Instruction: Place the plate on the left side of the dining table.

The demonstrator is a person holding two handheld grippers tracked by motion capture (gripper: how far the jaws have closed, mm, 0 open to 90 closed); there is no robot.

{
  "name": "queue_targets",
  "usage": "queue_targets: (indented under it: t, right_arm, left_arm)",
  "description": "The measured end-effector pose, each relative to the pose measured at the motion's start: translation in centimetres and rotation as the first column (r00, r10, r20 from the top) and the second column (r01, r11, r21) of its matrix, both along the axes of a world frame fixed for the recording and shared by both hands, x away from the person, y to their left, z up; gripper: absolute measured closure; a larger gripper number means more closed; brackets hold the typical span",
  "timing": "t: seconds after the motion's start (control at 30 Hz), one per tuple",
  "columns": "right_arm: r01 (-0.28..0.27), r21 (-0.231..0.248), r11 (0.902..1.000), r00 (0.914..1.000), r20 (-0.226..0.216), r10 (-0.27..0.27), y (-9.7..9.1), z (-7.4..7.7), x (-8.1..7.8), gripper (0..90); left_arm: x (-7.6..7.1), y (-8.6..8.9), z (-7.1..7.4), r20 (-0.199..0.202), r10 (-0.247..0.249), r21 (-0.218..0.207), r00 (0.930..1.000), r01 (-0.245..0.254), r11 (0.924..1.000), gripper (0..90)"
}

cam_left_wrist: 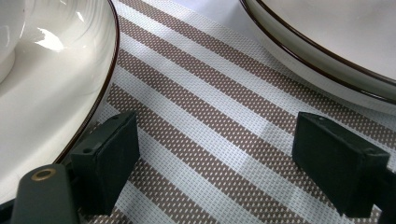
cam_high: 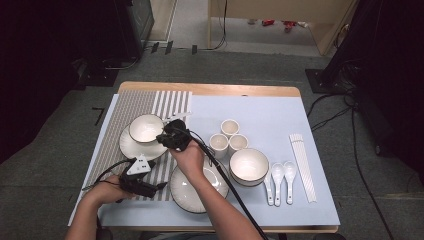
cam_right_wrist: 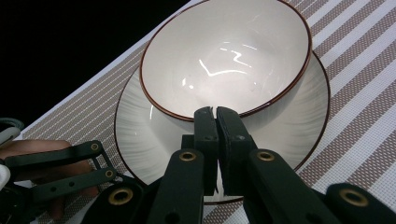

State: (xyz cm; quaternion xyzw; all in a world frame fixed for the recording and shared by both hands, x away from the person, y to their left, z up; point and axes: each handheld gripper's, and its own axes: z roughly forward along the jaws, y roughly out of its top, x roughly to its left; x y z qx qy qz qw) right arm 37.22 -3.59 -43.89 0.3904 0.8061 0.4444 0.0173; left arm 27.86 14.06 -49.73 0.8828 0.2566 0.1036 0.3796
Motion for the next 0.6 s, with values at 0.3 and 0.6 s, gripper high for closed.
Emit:
queue_targets:
  t: [0.3,0.6]
  right_arm:
    - [0.028,-0.017,0.9995,0.9996,0.002,-0.028,-0.4,-0.01,0.35,86.1]
    - [0.04,-0.01,0.9992,0.9992,0.001,-0.04,-0.56,0.01,0.52,85.7]
  left_arm:
    - [0.0,0.0,-0.01,0.0,0.0,-0.001,1.0,0.0,1.0,15.2]
    - [0.0,0.0,0.0,0.0,0.0,-0.001,1.0,0.0,1.0,15.2]
